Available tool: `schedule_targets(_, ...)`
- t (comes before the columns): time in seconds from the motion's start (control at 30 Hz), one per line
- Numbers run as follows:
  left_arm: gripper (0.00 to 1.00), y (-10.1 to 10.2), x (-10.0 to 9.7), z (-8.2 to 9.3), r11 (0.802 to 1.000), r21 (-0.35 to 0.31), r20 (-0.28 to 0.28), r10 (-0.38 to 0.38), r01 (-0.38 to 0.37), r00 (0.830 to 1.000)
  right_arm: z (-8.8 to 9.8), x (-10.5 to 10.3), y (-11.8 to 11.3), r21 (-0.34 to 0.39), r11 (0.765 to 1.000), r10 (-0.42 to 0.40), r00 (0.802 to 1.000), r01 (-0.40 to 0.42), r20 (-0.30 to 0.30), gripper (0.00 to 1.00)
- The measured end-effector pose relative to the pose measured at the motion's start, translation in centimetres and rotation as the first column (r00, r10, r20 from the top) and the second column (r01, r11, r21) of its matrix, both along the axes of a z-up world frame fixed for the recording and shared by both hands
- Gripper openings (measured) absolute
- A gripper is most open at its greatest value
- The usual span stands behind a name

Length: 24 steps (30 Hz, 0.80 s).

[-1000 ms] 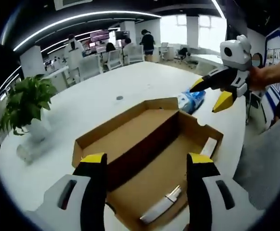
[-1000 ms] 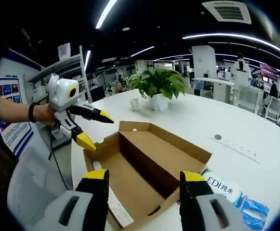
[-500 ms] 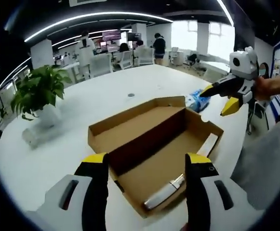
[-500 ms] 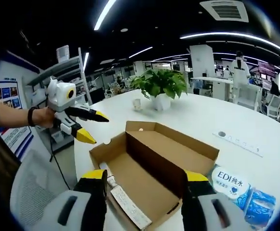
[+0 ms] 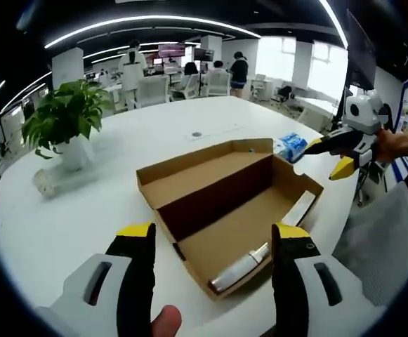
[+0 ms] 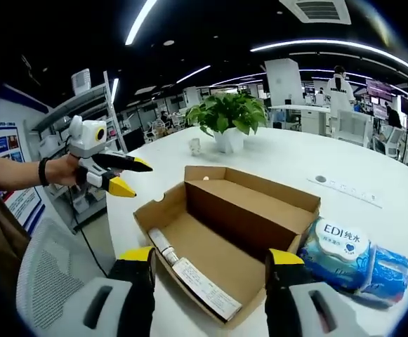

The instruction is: Operate the shoe box by opening the lid, removing the specified soft item, and placing it in the target area until the item is outside and the box remains undamaged.

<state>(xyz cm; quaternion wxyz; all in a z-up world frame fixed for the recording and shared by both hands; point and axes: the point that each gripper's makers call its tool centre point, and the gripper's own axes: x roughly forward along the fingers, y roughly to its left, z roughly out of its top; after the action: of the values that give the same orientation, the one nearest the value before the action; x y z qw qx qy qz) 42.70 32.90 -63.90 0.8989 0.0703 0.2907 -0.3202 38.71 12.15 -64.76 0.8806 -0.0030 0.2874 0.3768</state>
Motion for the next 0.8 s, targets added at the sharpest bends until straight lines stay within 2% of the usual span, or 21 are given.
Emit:
schedule_targets(0.07,0.72,0.3,0.0,-0.3,1.0,0.001,-0.001,0.003,-0.003,1.0,-0.3,-0.5,-0.2,-0.002,1.0,-0.011,1.0,0.011,-0.01,0.61)
schedule_targets(0.33,0.76,1.8,0.0,-0.7,1.0,-0.006,-0.003,0.026,-0.026,1.0,-0.8,-1.5,-1.2,-0.011,0.999,-0.044,0.999,0.044,-0.024,0.61)
schedule_targets(0.5,0.75,1.4,-0.3,-0.5,0.999,-0.031,-0.01,0.011,-0.011,1.0,-0.8,-1.6,-1.6,-0.019,0.998,-0.052,0.998,0.052,-0.026,0.62)
schedule_targets(0.57,0.73,1.2,-0.4,-0.3,0.999,-0.032,0.002,0.006,-0.006,1.0,-0.8,-1.5,-1.8,-0.027,0.998,-0.054,0.998,0.053,-0.025,0.62)
schedule_targets(0.6,0.72,1.2,-0.3,0.1,1.0,-0.03,0.03,0.007,-0.006,1.0,-0.8,-1.5,-1.8,-0.027,0.998,-0.055,0.998,0.054,-0.025,0.63)
schedule_targets(0.67,0.74,0.8,-0.4,0.5,0.998,-0.07,0.024,0.007,-0.005,1.0,-0.7,-1.5,-1.8,-0.029,0.998,-0.056,0.998,0.056,-0.025,0.63)
schedule_targets(0.8,0.75,0.9,-0.5,0.0,0.998,-0.06,0.011,-0.001,0.002,1.0,-0.7,-1.5,-1.7,-0.033,0.998,-0.058,0.998,0.057,-0.022,0.63)
